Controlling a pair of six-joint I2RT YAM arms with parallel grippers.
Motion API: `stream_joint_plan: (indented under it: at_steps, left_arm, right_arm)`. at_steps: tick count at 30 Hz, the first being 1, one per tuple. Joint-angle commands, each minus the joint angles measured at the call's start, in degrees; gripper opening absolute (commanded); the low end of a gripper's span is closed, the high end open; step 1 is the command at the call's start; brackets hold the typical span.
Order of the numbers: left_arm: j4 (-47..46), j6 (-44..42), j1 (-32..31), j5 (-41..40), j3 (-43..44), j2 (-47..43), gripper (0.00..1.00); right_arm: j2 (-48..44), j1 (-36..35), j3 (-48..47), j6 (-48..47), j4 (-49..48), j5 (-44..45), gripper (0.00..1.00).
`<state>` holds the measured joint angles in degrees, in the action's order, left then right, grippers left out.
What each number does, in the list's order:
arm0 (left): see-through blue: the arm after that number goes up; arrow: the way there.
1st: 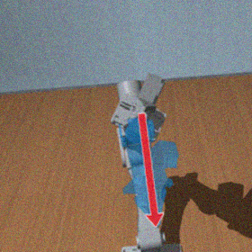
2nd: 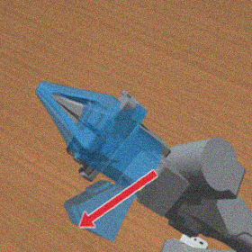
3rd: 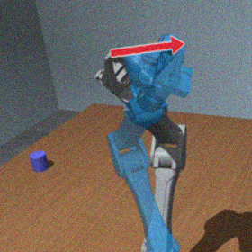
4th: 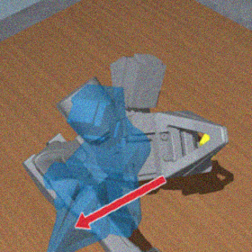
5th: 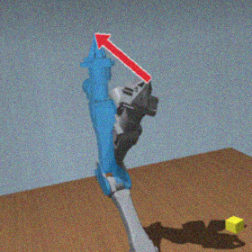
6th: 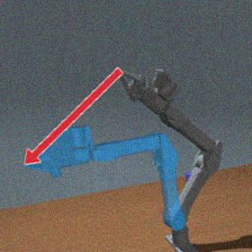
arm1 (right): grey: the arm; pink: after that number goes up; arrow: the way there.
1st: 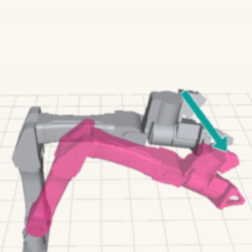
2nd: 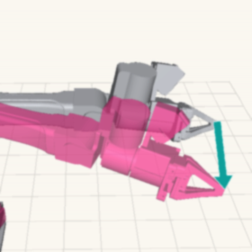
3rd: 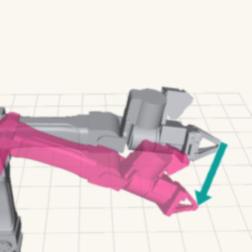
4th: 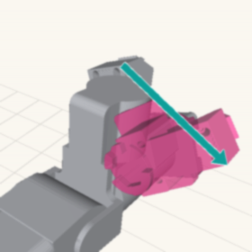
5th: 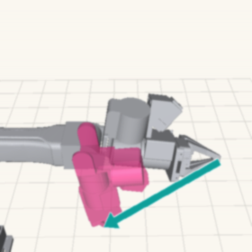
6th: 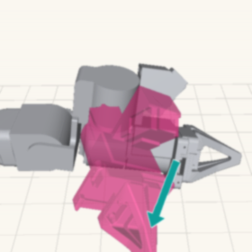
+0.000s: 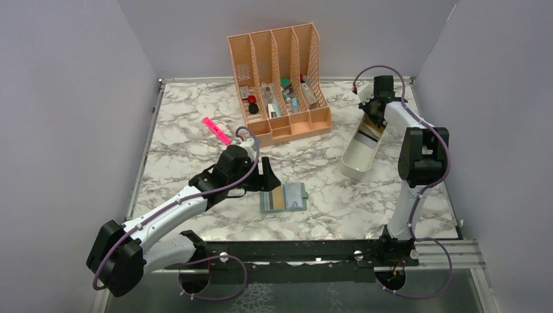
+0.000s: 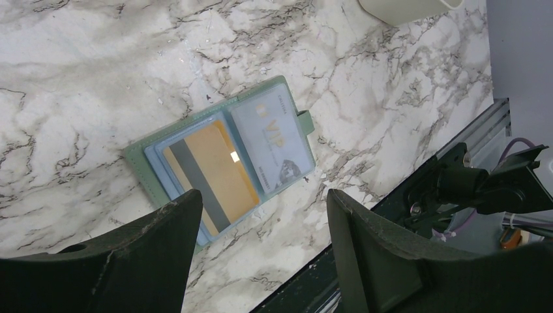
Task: Put the credit cards into the card holder
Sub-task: Pick up the credit card from the storage box.
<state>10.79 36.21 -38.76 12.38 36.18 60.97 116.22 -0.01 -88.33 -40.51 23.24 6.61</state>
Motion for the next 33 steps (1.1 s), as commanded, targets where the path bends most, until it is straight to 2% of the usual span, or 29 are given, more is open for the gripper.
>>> stream_joint_plan:
  at_steps: [1,23,33]
  left_arm:
    - [-1.57,0.18,-0.09,0.80,0.03,-0.27,0.73]
    - [-2.33,0.35,-0.08,1.23,0.11,0.65,0.73]
    - [-2.30,0.58,-0.09,1.20,0.03,0.17,0.73]
  right_arm:
    - [-1.42,0.36,-1.80,0.63,-0.68,1.20,0.27]
    - [-3.78,0.36,-1.70,1.02,-0.92,0.72,0.26]
    - [-4.28,0.36,-2.46,2.00,1.29,-1.41,0.13]
